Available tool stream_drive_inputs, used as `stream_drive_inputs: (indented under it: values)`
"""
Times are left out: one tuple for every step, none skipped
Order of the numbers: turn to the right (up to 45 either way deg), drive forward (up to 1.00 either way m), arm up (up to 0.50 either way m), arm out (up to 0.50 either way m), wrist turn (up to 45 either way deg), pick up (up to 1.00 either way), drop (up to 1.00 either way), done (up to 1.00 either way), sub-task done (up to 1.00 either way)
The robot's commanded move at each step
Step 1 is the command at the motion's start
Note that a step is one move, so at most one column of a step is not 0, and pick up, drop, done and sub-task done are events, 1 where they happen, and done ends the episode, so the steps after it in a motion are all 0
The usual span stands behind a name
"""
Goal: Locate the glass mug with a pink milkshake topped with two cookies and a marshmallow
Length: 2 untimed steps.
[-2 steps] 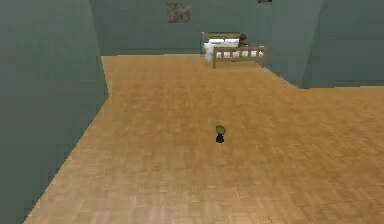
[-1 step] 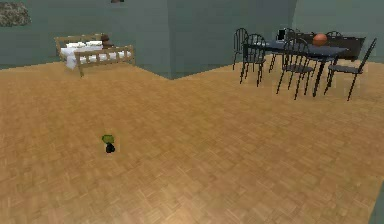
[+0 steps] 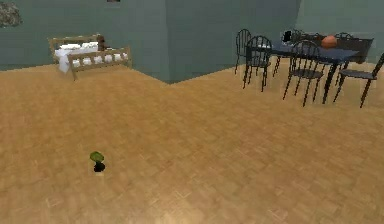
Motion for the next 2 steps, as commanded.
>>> stream_drive_inputs:
  values:
    - [6.0, 0.00, 0.00, 0.00, 0.0, 0.00, 0.00, 0.00, 0.00]
    - [0.0, 1.00, 0.00, 0.00, 0.0, 0.00, 0.00, 0.00, 0.00]
